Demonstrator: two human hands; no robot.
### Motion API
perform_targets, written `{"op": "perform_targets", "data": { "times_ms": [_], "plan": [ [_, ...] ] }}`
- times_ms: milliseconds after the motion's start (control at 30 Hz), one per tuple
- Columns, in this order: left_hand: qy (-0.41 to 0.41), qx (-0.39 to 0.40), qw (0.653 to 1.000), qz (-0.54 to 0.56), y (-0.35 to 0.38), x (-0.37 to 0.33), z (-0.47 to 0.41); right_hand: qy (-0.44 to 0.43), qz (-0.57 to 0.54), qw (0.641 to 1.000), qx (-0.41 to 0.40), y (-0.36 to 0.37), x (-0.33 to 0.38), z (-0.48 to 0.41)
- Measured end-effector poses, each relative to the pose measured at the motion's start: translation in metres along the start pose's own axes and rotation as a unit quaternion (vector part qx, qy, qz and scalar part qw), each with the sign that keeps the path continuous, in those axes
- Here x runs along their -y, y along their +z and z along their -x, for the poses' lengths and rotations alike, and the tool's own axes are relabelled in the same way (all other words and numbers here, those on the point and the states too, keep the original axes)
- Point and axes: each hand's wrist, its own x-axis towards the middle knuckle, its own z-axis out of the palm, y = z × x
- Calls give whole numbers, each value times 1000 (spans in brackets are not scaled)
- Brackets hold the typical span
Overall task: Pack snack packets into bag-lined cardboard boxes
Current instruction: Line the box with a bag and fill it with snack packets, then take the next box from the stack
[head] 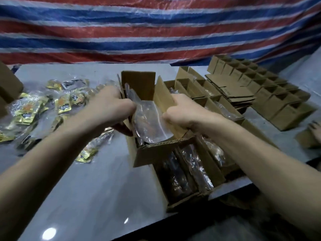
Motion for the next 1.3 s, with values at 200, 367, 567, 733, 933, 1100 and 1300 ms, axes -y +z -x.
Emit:
{"op": "perform_targets", "data": {
  "times_ms": [200, 367, 567, 733, 933, 1100, 1300],
  "plan": [
    [12, -57, 996, 61, 65, -12, 4, 38, 111, 987, -111, -67, -18, 11],
    [206, 57, 957, -198, 127, 42, 23, 51, 180, 968, -167, -122, -41, 21],
    [319, 282, 753, -501, 201, 102, 29, 116, 232, 949, -179, -162, -77, 22],
    [337, 276, 717, -544, 224, 116, 25, 177, 240, 935, -190, -187, -123, 16],
    [358, 283, 720, -523, 231, 118, 18, 211, 251, 927, -183, -219, -166, 12],
    [367, 261, 731, -513, 234, 122, 16, 236, 238, 929, -156, -241, -194, 7],
    [358, 255, 731, -522, 233, 128, 16, 241, 224, 930, -162, -256, -217, -9]
  ]
}}
